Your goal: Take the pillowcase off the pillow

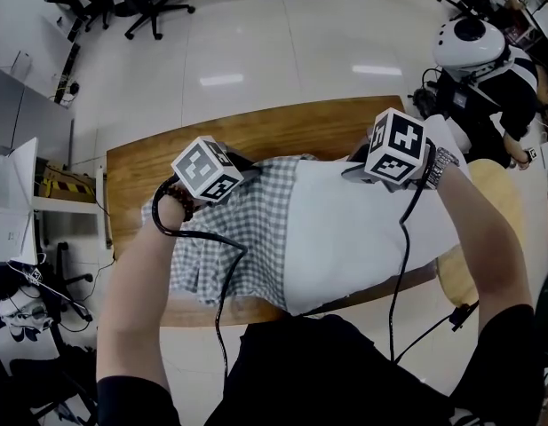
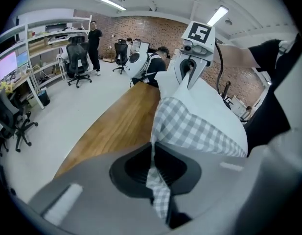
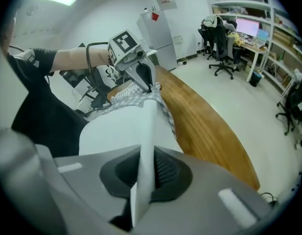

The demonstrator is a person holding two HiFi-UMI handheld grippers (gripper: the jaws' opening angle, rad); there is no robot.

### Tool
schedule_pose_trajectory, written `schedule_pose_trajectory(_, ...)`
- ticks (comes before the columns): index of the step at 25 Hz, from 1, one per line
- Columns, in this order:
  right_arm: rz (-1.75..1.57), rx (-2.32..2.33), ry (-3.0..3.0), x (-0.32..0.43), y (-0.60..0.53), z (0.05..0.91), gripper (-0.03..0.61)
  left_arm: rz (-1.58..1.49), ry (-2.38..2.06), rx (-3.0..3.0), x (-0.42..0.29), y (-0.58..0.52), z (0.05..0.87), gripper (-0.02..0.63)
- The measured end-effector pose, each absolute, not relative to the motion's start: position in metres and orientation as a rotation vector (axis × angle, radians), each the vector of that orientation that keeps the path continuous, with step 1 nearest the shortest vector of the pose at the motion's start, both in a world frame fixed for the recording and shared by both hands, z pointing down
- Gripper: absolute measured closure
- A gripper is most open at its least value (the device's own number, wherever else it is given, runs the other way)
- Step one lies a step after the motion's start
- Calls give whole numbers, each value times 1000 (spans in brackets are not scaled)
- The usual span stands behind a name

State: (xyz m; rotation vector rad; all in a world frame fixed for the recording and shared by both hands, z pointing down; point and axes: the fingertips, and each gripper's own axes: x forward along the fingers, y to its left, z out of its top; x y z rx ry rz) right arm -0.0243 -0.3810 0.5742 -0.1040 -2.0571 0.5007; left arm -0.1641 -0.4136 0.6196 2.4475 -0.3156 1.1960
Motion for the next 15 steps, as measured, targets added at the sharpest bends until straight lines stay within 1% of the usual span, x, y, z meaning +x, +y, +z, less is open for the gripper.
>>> schedule_pose_trajectory(9, 491, -58, -2078, -2, -358, 560, 560, 1220, -459, 2427, -174, -400, 602, 597)
schedule_pose_trajectory(15, 467, 25, -2054, 14, -349, 558, 561, 1302, -601, 2387, -223, -390, 606, 606)
